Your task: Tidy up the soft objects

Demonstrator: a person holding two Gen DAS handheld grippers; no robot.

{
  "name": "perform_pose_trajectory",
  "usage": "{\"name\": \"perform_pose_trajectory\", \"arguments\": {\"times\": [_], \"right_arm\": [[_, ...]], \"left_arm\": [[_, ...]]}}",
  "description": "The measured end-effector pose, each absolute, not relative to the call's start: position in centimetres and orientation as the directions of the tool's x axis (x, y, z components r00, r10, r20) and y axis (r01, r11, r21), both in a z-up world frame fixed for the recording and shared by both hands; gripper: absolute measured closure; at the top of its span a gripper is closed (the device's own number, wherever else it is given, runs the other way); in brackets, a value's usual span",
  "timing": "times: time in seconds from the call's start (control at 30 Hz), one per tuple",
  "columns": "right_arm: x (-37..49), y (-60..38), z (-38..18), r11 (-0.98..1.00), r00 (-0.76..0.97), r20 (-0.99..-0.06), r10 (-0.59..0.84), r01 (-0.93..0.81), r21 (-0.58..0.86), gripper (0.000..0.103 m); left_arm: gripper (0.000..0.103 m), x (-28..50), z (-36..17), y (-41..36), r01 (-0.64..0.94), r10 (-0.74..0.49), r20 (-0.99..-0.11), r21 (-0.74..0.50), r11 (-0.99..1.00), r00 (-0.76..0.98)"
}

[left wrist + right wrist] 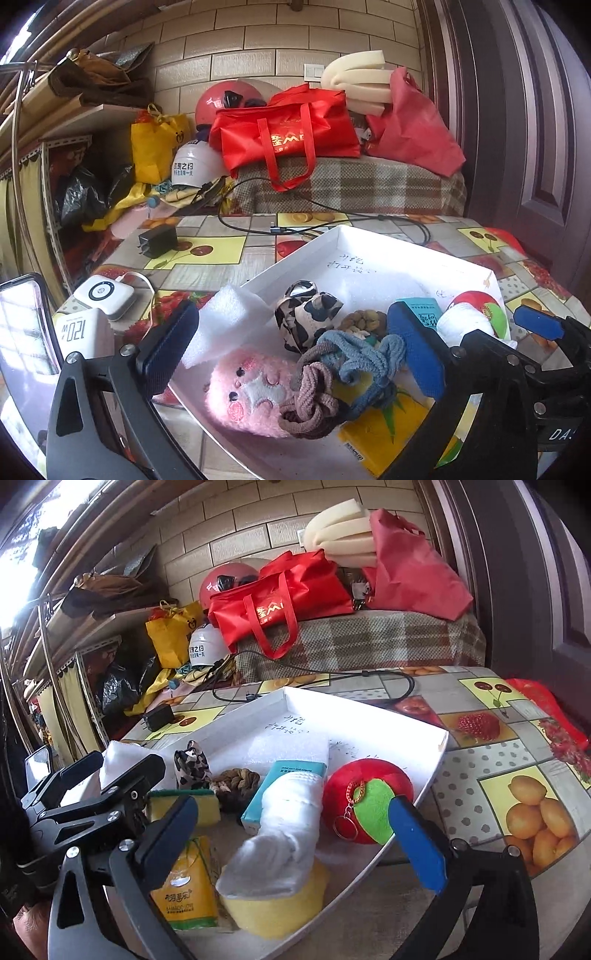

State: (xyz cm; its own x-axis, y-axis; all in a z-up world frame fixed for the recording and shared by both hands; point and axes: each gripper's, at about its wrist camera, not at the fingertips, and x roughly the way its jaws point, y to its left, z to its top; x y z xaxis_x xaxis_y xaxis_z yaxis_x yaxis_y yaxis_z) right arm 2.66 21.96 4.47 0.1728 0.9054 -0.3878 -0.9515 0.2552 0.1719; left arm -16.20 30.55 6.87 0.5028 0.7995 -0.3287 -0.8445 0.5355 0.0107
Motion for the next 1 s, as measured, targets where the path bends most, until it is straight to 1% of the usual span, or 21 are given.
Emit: {"name": "perform_pose_trajectory", "arguments": {"times": [0.27, 0.37, 0.47, 0.6, 0.7, 0.87, 1.0], "right_arm": [[2.6, 21.9, 4.5, 0.260, 0.182, -0.381, 0.906, -0.952, 0.162, 0.000], [2.6, 21.7, 4.6, 0.262, 0.188, -0.373, 0.908, -0.952, 0.157, 0.000], [2.3, 21.2, 4.9, 0.270, 0.206, -0.347, 0.915, -0.952, 0.146, 0.000], [1.8, 20.5, 5.1, 0.281, 0.233, -0.308, 0.922, -0.952, 0.122, 0.000], [1.6, 20.1, 5.2, 0.286, 0.242, -0.301, 0.922, -0.952, 0.109, 0.000], [1.9, 18.5, 5.1, 0.289, 0.243, -0.287, 0.927, -0.948, 0.130, 0.000], [2.1, 17.1, 4.8, 0.296, 0.243, -0.295, 0.924, -0.943, 0.150, 0.000]], "left_arm": [[0.000, -16.2, 6.9, 30.6, -0.845, 0.799, -0.329, 0.011, 0.535, 0.503], [0.000, -16.4, 7.0, 30.3, -0.844, 0.802, -0.316, 0.008, 0.537, 0.507], [0.000, -16.6, 7.2, 29.9, -0.841, 0.806, -0.292, 0.006, 0.541, 0.516], [0.000, -16.6, 7.3, 29.7, -0.841, 0.806, -0.291, 0.006, 0.540, 0.516], [0.000, -17.0, 7.3, 29.3, -0.847, 0.812, -0.282, -0.004, 0.532, 0.511], [0.000, -17.5, 7.1, 28.4, -0.847, 0.812, -0.281, -0.005, 0.531, 0.511], [0.000, -18.0, 6.9, 27.6, -0.847, 0.810, -0.289, -0.004, 0.532, 0.510]]}}
